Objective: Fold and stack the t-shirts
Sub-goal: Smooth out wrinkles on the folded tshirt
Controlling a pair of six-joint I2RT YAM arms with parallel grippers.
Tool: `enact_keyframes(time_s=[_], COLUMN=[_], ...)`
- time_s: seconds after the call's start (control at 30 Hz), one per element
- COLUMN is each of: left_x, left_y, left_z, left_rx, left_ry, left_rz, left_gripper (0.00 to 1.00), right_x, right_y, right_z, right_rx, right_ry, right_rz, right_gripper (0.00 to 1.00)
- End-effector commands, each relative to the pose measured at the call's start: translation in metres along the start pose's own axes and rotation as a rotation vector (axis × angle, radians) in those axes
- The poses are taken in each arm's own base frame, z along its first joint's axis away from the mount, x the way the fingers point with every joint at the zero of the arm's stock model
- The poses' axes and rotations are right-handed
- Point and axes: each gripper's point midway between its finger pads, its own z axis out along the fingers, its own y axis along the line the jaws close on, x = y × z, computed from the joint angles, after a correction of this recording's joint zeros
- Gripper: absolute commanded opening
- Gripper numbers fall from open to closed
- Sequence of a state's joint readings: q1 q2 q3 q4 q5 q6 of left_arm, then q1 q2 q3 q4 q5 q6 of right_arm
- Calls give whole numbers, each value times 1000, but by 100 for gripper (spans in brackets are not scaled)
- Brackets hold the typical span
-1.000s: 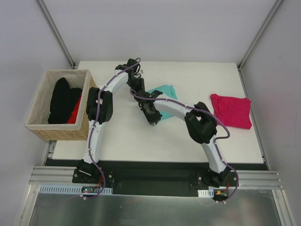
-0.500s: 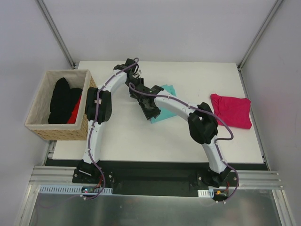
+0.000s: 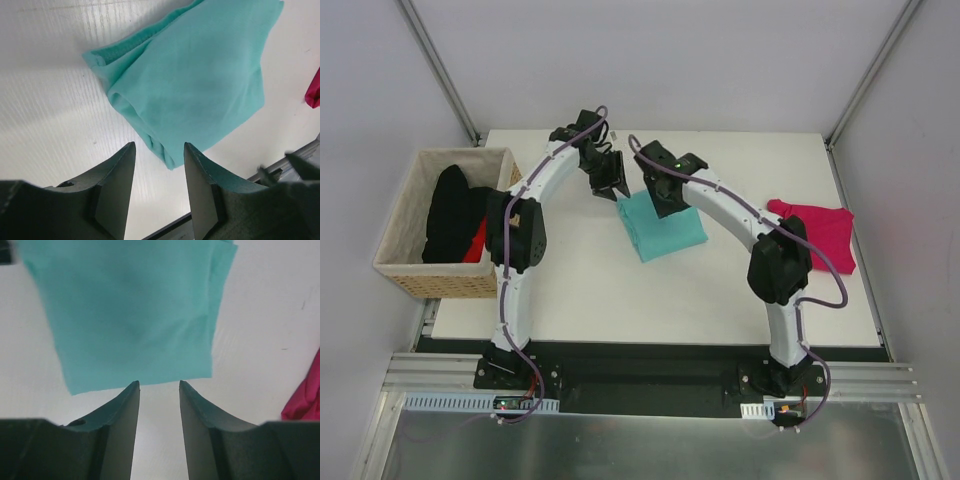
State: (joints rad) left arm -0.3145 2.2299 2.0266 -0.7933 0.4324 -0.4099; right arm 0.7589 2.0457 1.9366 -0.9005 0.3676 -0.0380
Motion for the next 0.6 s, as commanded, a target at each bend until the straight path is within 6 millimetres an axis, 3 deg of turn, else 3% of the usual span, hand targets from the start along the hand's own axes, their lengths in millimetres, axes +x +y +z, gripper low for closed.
enact_keyframes(time_s=[0.0, 0.1, 0.13, 0.3, 0.57], left_x=[1, 6, 8, 17, 22], left_y=[-24, -29, -29, -31, -35], left_z=[-48, -58, -60, -72, -95], left_rx=[14, 21, 21, 10, -7], left_ry=[-85, -91, -92, -98, -130], left_rz=[29, 30, 30, 31, 37], left_gripper=[43, 43, 43, 40, 40], right_x=[4, 5, 5, 13, 44], right_y=[-56, -78, -84, -107, -95], right_z=[28, 49, 52, 77, 107], right_rx=[77, 97, 103, 91, 47], right_ry=[35, 62, 69, 125, 196], right_rz=[90, 135, 145, 227, 260], right_gripper=[39, 31, 23, 19, 19])
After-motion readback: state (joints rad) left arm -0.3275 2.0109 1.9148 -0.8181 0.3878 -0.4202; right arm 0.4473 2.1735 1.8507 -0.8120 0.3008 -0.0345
